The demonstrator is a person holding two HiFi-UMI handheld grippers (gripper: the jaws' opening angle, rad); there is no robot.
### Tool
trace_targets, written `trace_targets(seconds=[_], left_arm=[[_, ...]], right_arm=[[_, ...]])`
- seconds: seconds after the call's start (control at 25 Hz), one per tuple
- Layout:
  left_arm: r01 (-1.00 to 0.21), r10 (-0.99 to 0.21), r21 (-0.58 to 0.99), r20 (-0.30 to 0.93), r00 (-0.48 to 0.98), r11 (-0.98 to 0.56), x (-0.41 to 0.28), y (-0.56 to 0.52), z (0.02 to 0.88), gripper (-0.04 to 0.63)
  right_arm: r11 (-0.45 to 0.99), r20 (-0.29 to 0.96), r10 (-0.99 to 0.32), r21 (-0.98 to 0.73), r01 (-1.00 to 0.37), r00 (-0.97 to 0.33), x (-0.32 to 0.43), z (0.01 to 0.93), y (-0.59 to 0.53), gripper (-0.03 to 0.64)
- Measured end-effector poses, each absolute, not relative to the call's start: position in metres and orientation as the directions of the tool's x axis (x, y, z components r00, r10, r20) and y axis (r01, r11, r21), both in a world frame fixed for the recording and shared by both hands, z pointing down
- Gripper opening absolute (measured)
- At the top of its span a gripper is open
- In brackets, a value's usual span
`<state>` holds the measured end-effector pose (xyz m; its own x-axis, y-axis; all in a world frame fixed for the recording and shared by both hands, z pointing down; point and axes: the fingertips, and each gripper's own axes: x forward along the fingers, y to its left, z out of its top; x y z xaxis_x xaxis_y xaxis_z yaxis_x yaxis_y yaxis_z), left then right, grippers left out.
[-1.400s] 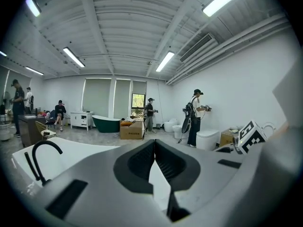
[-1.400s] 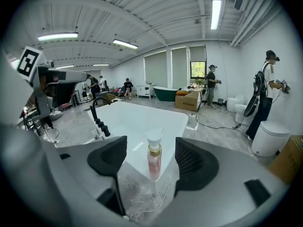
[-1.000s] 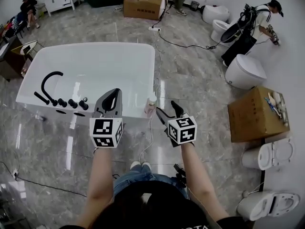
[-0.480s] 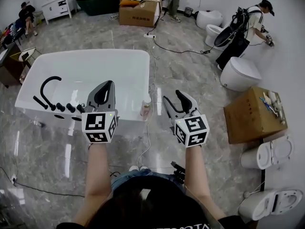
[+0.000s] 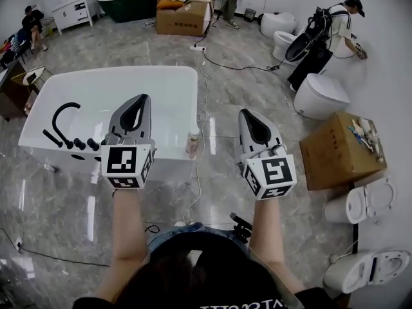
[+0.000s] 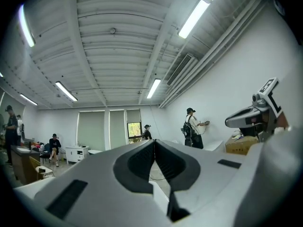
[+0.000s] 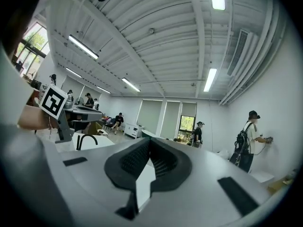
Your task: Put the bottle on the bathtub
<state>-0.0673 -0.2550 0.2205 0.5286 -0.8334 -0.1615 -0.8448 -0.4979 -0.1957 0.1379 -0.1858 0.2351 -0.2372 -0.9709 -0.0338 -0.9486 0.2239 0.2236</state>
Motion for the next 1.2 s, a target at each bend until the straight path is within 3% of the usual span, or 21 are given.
trace_targets(seconds=[0.32, 1.2], left_arm=[[-0.842, -0.824, -0.234, -0.197, 0.531, -0.486, -0.069, -0.243, 0.203, 0.012], [-0.841, -0.811, -0.234, -0.233, 0.536, -0.488, -0.061, -0.238, 0.194, 0.012]], right_arm=[[0.182, -0.133, -0.966, 0.263, -0.948, -0.222, 0.14, 0.206, -0.171, 0.015], [0.143, -0.136, -0.972, 0.304, -0.942, -0.192, 0.153, 0.2, -0.167, 0.015]])
